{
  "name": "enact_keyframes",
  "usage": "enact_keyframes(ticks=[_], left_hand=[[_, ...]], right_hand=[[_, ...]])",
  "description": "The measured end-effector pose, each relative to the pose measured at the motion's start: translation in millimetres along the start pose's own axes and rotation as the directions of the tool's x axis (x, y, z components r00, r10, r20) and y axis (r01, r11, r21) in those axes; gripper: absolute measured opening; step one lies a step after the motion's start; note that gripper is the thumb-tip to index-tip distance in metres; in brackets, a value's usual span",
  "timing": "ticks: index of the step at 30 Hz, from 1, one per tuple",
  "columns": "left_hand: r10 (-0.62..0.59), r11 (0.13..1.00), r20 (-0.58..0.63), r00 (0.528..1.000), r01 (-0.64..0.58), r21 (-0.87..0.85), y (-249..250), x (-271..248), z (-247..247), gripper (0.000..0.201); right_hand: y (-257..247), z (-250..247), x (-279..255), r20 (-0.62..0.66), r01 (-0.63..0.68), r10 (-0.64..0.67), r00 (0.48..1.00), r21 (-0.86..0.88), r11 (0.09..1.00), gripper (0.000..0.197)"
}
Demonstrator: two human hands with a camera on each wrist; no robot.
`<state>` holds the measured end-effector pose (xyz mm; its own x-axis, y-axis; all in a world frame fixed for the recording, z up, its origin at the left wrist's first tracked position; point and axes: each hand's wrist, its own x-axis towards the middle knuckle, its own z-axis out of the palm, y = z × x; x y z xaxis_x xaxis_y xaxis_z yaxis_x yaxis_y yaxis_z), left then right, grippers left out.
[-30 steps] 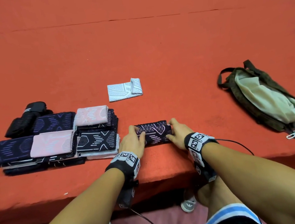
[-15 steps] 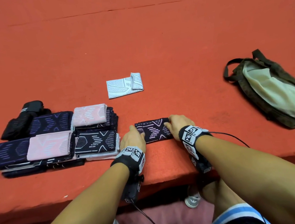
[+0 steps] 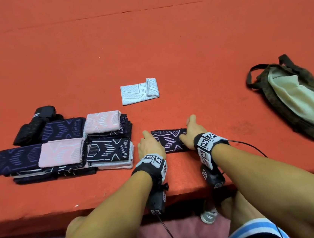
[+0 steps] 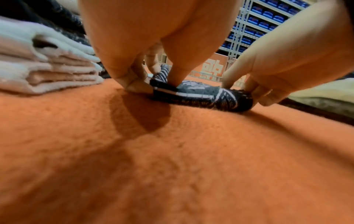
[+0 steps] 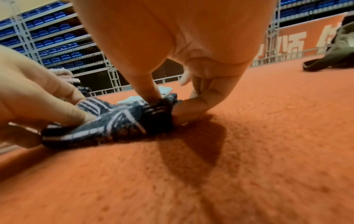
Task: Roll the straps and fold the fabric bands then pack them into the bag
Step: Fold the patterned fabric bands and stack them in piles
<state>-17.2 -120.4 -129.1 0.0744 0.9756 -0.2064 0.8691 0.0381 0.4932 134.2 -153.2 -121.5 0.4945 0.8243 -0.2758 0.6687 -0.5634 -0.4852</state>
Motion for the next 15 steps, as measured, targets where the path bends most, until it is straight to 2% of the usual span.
enact_keyframes(ticks=[2, 3, 5, 7, 9, 12, 15], left_hand=[[0.047, 0.999, -0.04, 0.998, -0.048, -0.019, 2.3, -5.4, -9.0, 0.034], [0.111, 0.994, -0.074, 0.991, -0.112, -0.013, 3.5, -7.8, -16.3, 0.031], [0.252, 0.967, -0.115, 0.961, -0.255, -0.006, 3.9, -11.6, -38.1, 0.021], [0.343, 0.939, -0.14, 0.929, -0.342, 0.026, 0.7, -11.0, -65.4, 0.014], [0.367, 0.93, -0.159, 0.916, -0.365, 0.043, -10.9, -8.4, -93.7, 0.007], [0.352, 0.936, -0.18, 0.919, -0.347, 0.057, -43.1, -2.4, -127.1, 0.022], [0.286, 0.958, -0.217, 0.933, -0.28, 0.058, -81.6, 1.6, -148.5, 0.025]], right_hand=[[2.0, -6.4, -4.9, 0.0, 0.082, -0.083, 0.997, 0.046, 0.996, 0.03], [1.6, -11.8, -6.1, -0.013, 0.121, -0.12, 0.993, 0.053, 0.991, 0.024], [-4.9, -22.0, -9.3, -0.026, 0.191, -0.189, 0.982, 0.062, 0.98, 0.014], [-21.0, -26.3, -14.8, -0.029, 0.264, -0.263, 0.964, 0.096, 0.96, 0.01], [-41.5, -21.6, -20.9, -0.029, 0.326, -0.325, 0.945, 0.142, 0.935, 0.01], [-75.8, -8.2, -29.8, -0.054, 0.421, -0.42, 0.906, 0.221, 0.88, 0.01], [-108.8, 9.7, -38.7, -0.055, 0.48, -0.483, 0.874, 0.253, 0.84, 0.01]])
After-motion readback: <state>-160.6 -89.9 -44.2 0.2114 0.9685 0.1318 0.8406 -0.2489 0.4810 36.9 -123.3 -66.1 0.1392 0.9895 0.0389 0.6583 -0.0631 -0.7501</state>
